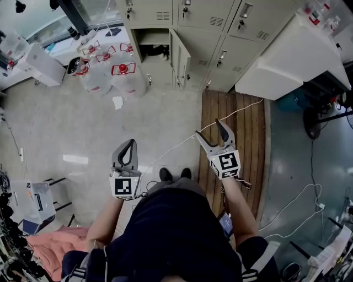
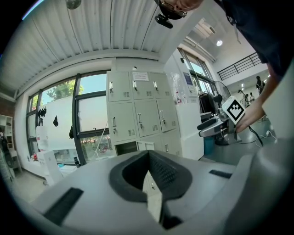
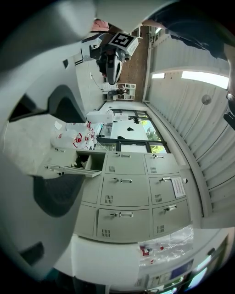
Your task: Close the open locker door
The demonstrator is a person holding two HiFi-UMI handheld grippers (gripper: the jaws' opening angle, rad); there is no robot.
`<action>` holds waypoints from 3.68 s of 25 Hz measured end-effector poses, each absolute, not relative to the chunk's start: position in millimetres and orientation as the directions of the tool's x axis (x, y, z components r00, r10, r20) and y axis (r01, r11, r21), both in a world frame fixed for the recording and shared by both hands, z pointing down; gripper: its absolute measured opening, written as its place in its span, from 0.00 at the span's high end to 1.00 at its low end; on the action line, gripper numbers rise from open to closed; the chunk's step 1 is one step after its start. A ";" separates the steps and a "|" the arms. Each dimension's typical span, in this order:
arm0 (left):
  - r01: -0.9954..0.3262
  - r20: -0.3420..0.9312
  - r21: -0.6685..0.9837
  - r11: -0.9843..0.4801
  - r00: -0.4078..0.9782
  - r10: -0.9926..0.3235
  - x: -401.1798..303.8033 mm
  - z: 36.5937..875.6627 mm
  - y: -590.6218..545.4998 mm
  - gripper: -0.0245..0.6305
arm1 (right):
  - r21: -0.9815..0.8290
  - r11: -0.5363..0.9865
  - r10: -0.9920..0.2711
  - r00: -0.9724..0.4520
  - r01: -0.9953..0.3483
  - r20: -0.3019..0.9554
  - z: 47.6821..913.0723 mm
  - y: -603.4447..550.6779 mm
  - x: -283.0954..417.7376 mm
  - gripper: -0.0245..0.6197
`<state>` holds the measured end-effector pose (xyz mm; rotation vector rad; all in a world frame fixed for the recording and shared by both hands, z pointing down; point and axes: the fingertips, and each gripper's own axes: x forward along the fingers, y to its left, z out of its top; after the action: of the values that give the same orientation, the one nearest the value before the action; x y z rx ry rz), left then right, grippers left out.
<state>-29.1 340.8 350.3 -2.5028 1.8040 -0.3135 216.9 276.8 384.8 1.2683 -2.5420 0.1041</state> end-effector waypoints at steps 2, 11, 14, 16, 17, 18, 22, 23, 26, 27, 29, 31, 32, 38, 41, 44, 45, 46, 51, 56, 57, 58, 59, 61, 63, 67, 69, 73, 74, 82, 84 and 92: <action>-0.923 0.162 -0.170 -0.345 0.319 -0.934 -34.7 356.7 338.5 0.96 | 0.070 0.607 -0.771 -0.566 -0.791 0.292 388.7 268.8 210.7 0.43; -0.916 0.188 -0.173 -0.363 0.331 -0.924 -45.6 371.0 306.7 0.96 | 0.043 0.625 -0.754 -0.588 -0.780 0.292 411.7 213.0 189.8 0.44; -0.916 0.192 -0.176 -0.361 0.328 -0.925 -44.1 374.7 287.8 0.96 | 0.036 0.646 -0.734 -0.607 -0.763 0.303 425.6 182.9 185.9 0.44; -0.919 0.187 -0.179 -0.352 0.320 -0.929 -42.6 376.7 271.0 0.96 | 0.029 0.665 -0.716 -0.625 -0.746 0.311 437.7 159.4 184.7 0.45; -0.921 0.183 -0.179 -0.345 0.313 -0.932 -41.7 377.3 261.1 0.96 | 0.024 0.676 -0.705 -0.637 -0.737 0.313 444.2 147.0 184.5 0.45; -0.925 0.181 -0.178 -0.337 0.305 -0.935 -41.0 378.0 250.4 0.96 | 0.016 0.687 -0.693 -0.649 -0.726 0.314 451.0 133.8 184.4 0.46; -0.940 0.183 -0.175 -0.295 0.263 -0.947 -37.4 380.9 197.4 0.96 | -0.003 0.739 -0.635 -0.698 -0.674 0.330 480.2 73.5 186.7 0.47; -0.945 0.180 -0.168 -0.280 0.250 -0.952 -36.2 380.3 183.3 0.96 | -0.004 0.755 -0.616 -0.711 -0.656 0.340 488.2 58.8 186.9 0.47; -0.957 0.187 -0.163 -0.241 0.210 -0.960 -33.3 383.1 144.5 0.96 | -0.007 0.804 -0.550 -0.747 -0.595 0.374 515.3 18.5 186.5 0.49; -0.960 0.193 -0.162 -0.230 0.197 -0.961 -32.1 385.0 132.5 0.96 | -0.015 0.817 -0.527 -0.759 -0.576 0.382 524.3 5.7 186.7 0.50; -0.965 0.201 -0.158 -0.209 0.176 -0.964 -28.8 387.8 112.0 0.96 | -0.039 0.844 -0.479 -0.784 -0.535 0.394 541.3 -17.5 187.1 0.51; -0.965 0.213 -0.166 -0.202 0.165 -0.963 -24.8 392.5 96.0 0.96 | -0.056 0.869 -0.430 -0.805 -0.492 0.408 558.0 -35.9 187.2 0.51; -0.965 0.222 -0.168 -0.201 0.162 -0.961 -22.8 396.7 88.8 0.96 | -0.063 0.879 -0.408 -0.813 -0.473 0.415 566.6 -43.5 187.5 0.52; -0.960 0.282 -0.161 -0.229 0.178 -0.943 -13.2 424.6 57.1 0.96 | -0.089 0.921 -0.300 -0.836 -0.380 0.460 611.2 -71.3 184.6 0.57; -0.952 0.301 -0.170 -0.254 0.195 -0.934 -13.2 439.6 44.9 0.96 | -0.099 0.929 -0.276 -0.845 -0.357 0.459 632.7 -84.3 181.0 0.58; -0.946 0.317 -0.181 -0.269 0.203 -0.926 -17.8 451.9 33.9 0.96 | -0.113 0.934 -0.260 -0.862 -0.339 0.436 649.6 -97.3 174.9 0.59; -0.944 0.321 -0.187 -0.273 0.204 -0.925 -19.5 455.4 30.5 0.96 | -0.119 0.938 -0.247 -0.868 -0.326 0.431 655.3 -99.8 172.9 0.61; -0.941 0.325 -0.194 -0.276 0.204 -0.923 -21.2 458.9 27.4 0.96 | -0.126 0.942 -0.231 -0.874 -0.311 0.428 661.4 -101.6 170.9 0.62; -0.932 0.341 -0.219 -0.290 0.205 -0.917 -26.0 473.9 15.3 0.96 | -0.136 0.959 -0.166 -0.884 -0.248 0.436 687.0 -104.5 166.2 0.63; -0.925 0.352 -0.224 -0.306 0.215 -0.911 -23.9 481.0 8.9 0.96 | -0.135 0.973 -0.111 -0.895 -0.186 0.432 685.2 -104.7 163.0 0.67; -0.926 0.352 -0.223 -0.306 0.216 -0.911 -24.2 481.9 7.1 0.96 | -0.133 0.975 -0.105 -0.895 -0.179 0.434 685.7 -106.2 162.0 0.68; -0.926 0.351 -0.222 -0.305 0.216 -0.911 -24.4 482.7 5.5 0.96 | -0.135 0.976 -0.098 -0.895 -0.172 0.435 687.2 -107.5 160.8 0.69; -0.926 0.351 -0.220 -0.306 0.217 -0.911 -24.6 483.5 4.2 0.96 | -0.142 0.976 -0.087 -0.896 -0.164 0.435 688.9 -107.9 159.7 0.69; -0.927 0.355 -0.218 -0.306 0.216 -0.909 -25.6 486.1 1.9 0.96 | -0.163 0.977 -0.056 -0.902 -0.138 0.428 690.7 -106.5 157.2 0.70; -0.927 0.355 -0.219 -0.304 0.214 -0.910 -27.4 487.9 -0.9 0.96 | -0.173 0.978 -0.030 -0.906 -0.114 0.423 691.0 -104.9 154.5 0.72; -0.929 0.355 -0.218 -0.300 0.211 -0.911 -31.3 489.3 -1.9 0.96 | -0.178 0.980 -0.002 -0.905 -0.086 0.426 692.6 -102.1 147.1 0.73; -0.929 0.350 -0.219 -0.297 0.209 -0.913 -33.4 488.6 -1.5 0.96 | -0.178 0.982 0.021 -0.902 -0.062 0.430 691.5 -99.0 139.4 0.74; -0.938 0.342 -0.214 -0.273 0.190 -0.921 -43.3 488.9 0.0 0.96 | -0.174 0.984 0.049 -0.898 -0.031 0.438 691.5 -90.7 119.0 0.75; -0.941 0.340 -0.213 -0.263 0.182 -0.923 -47.3 489.1 0.1 0.96 | -0.169 0.985 0.049 -0.897 -0.029 0.439 691.7 -89.3 112.5 0.75; -0.961 0.314 -0.217 -0.173 0.099 -0.944 -81.3 484.8 4.9 0.96 | -0.116 0.993 0.020 -0.891 -0.037 0.454 694.2 -82.7 49.7 0.79; -0.966 0.311 -0.221 -0.135 0.062 -0.949 -92.3 483.1 7.2 0.96 | -0.115 0.992 0.003 -0.894 -0.055 0.447 694.7 -85.4 32.0 0.79; -0.970 0.269 -0.242 -0.025 -0.042 -0.962 -129.9 469.2 2.0 0.96 | -0.123 0.979 -0.094 -0.890 -0.164 0.446 694.7 -103.8 -23.7 0.80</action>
<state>-129.9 2.0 469.2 -2.1891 2.2081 -0.5815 -23.7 -103.8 694.7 0.1837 -2.6735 0.2174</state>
